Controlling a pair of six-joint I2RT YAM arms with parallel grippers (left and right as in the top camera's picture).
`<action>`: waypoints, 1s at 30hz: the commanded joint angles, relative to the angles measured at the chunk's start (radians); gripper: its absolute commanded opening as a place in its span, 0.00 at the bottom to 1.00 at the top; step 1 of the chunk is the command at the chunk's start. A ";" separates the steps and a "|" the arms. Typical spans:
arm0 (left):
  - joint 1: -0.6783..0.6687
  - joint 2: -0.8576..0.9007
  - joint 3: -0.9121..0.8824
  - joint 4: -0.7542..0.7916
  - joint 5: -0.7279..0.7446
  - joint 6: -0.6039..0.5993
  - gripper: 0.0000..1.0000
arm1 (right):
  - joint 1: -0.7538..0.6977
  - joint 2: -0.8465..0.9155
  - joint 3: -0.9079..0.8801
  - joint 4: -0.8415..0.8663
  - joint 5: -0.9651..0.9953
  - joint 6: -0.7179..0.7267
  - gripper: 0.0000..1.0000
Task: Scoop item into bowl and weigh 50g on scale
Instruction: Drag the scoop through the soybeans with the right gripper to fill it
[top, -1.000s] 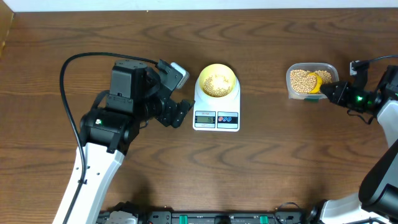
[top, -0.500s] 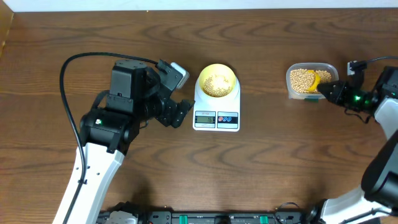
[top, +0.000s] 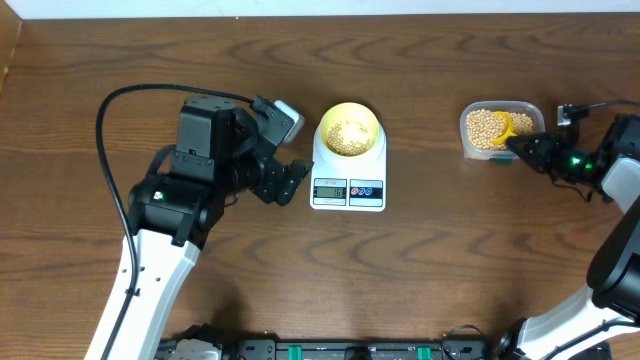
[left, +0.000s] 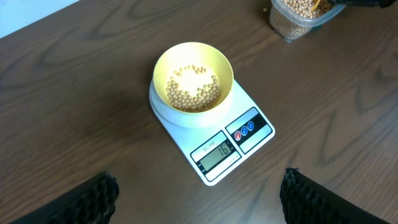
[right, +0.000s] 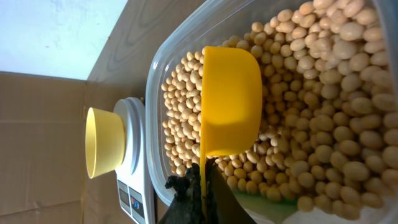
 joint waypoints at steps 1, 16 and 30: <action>0.004 0.001 -0.015 -0.003 0.019 0.006 0.86 | -0.019 0.011 -0.007 0.003 -0.045 0.008 0.01; 0.004 0.001 -0.015 -0.003 0.019 0.006 0.85 | -0.096 0.011 -0.007 0.062 -0.303 0.008 0.01; 0.004 0.001 -0.015 -0.003 0.019 0.006 0.86 | -0.104 0.011 -0.007 0.062 -0.368 0.008 0.01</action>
